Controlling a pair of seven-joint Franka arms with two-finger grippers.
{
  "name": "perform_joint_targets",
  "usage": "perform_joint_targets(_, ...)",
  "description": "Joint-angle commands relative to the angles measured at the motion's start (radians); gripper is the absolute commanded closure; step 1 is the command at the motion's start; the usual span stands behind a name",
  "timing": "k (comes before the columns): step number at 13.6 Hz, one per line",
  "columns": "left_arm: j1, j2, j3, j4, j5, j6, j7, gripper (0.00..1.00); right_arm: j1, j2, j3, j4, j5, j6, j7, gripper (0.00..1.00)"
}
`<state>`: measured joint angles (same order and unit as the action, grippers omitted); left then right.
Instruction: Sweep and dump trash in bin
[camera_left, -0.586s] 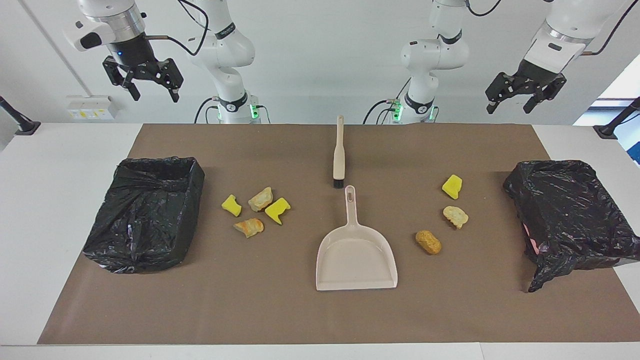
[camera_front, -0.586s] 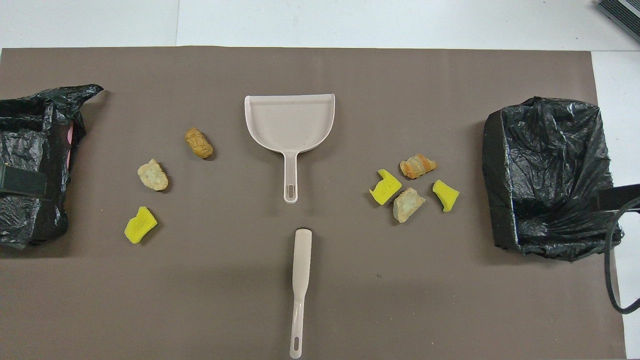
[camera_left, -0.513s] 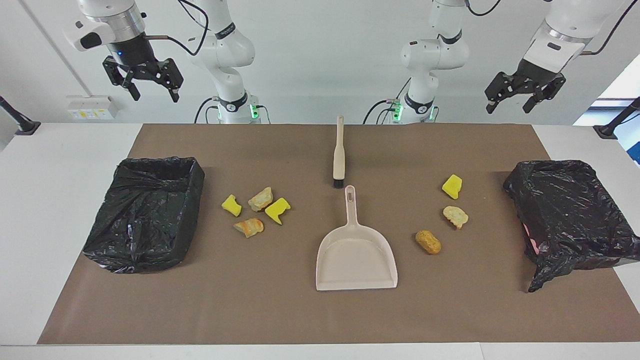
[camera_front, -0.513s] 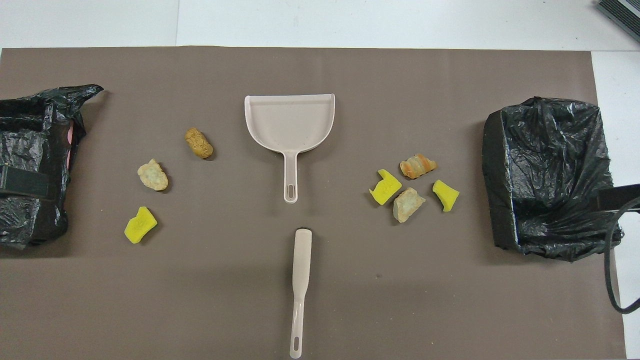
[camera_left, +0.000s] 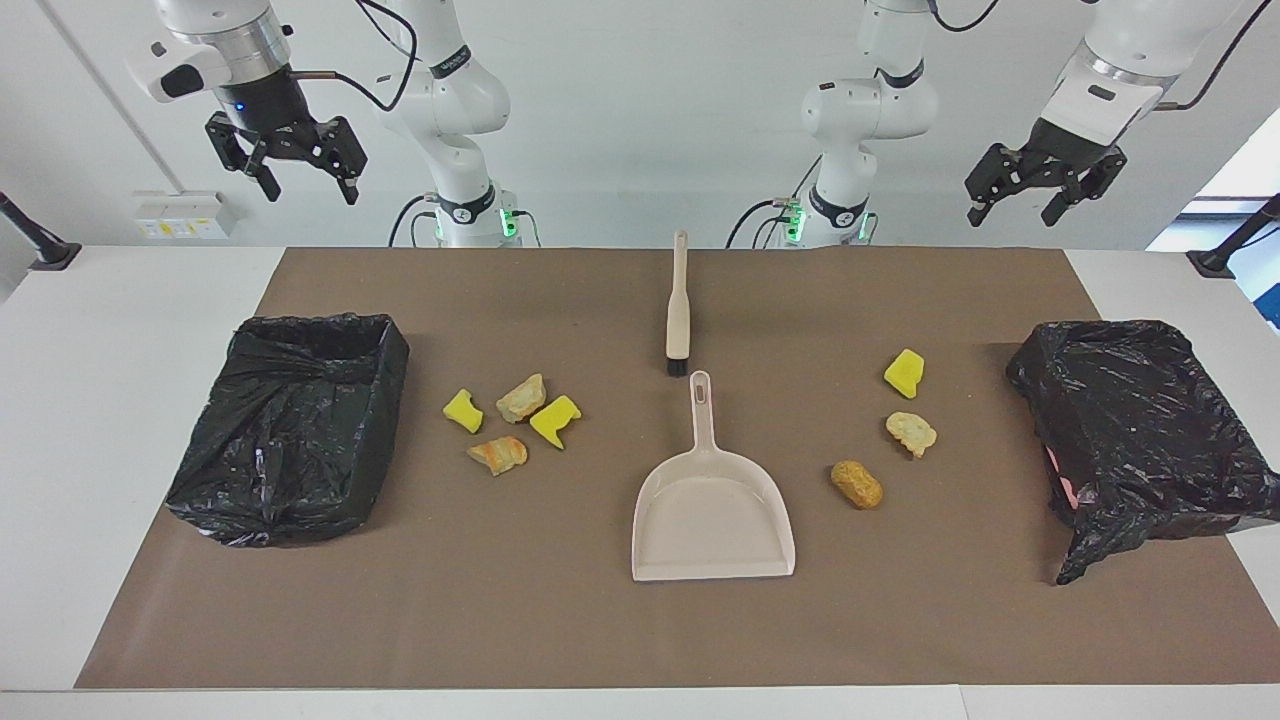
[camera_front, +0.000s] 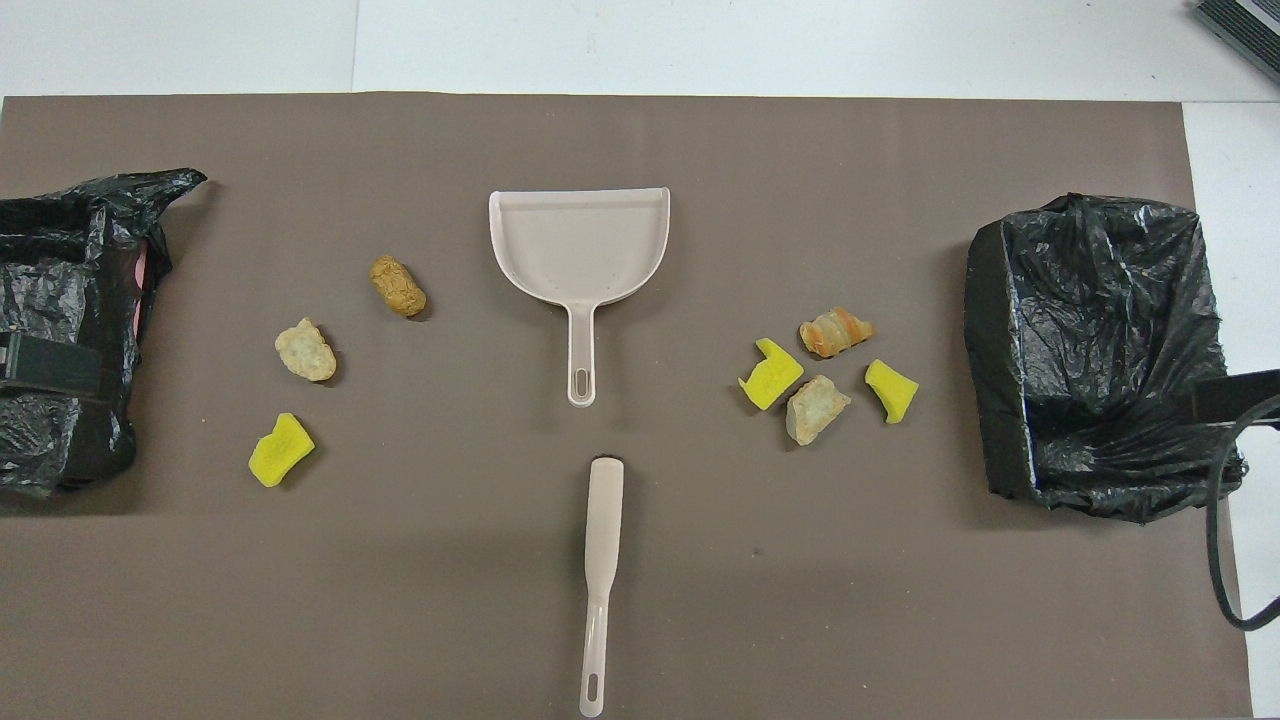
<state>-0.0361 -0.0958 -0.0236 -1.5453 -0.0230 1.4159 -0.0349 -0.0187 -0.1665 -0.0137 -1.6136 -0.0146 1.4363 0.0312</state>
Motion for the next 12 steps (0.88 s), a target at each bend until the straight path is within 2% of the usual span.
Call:
perform_joint_targets(1, -0.004, -0.031, 0.005, -0.039, 0.014, 0.015, -0.01, 0.0, -0.004, -0.015, 0.006, -0.034, 0.007, 0.015, 0.001, 0.0)
perform_joint_targets(7, -0.002, -0.031, 0.005, -0.039, 0.014, 0.017, -0.01, 0.0, 0.043, 0.074, 0.026, -0.013, 0.005, 0.144, 0.012, 0.0)
perform_joint_targets(9, 0.001, -0.027, 0.008, -0.03, 0.012, 0.021, -0.01, 0.0, 0.045, 0.125, 0.027, 0.037, 0.024, 0.154, 0.012, 0.0)
perform_joint_targets(12, 0.001, 0.016, 0.019, 0.034, 0.015, -0.021, -0.005, 0.0, 0.048, 0.183, 0.031, 0.107, 0.028, 0.17, 0.01, 0.0)
